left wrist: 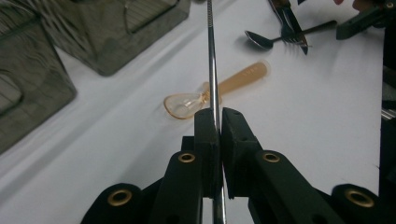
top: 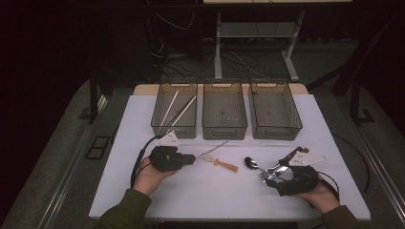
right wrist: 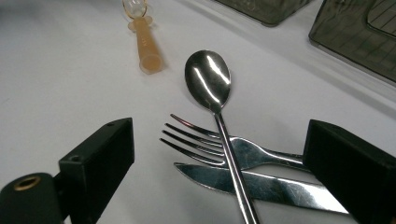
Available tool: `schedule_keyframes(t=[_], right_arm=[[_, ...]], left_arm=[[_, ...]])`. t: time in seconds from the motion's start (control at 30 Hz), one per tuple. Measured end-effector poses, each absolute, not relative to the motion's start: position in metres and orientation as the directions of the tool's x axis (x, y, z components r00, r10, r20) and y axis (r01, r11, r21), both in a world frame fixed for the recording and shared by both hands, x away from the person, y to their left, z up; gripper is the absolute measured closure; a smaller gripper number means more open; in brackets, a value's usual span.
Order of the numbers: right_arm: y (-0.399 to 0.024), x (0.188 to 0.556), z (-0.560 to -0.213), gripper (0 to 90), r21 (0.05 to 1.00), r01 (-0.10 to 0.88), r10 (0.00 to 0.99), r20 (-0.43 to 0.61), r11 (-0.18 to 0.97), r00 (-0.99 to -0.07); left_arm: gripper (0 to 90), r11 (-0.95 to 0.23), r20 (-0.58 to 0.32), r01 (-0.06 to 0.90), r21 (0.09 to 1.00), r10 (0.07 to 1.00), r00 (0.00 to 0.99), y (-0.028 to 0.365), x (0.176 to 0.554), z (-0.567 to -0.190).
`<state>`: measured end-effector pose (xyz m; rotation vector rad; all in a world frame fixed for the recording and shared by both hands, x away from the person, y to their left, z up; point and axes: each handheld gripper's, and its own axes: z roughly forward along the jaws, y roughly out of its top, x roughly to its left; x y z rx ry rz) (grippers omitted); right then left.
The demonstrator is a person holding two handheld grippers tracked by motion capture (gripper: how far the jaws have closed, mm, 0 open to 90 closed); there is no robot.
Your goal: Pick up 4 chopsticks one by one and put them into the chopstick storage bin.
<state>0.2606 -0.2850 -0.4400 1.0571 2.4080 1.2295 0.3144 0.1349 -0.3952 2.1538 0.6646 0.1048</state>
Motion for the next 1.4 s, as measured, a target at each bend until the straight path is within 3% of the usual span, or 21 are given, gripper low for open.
schedule_keyframes(t=[0.57, 1.4], right_arm=[[-0.285, 0.260, -0.441, 9.3, 0.782, 0.495, 0.696, 0.112, 0.378, -0.709], [-0.287, 0.258, -0.438, 9.3, 0.790, 0.498, 0.703, 0.124, 0.356, -0.700]], left_arm=[[85.1, -0.424, -0.105, 0.408, 0.809, 0.578, 0.809, 0.147, 0.357, -0.357], [85.1, -0.337, -0.104, 0.483, 0.808, 0.726, 0.680, 0.163, 0.438, -0.351]])
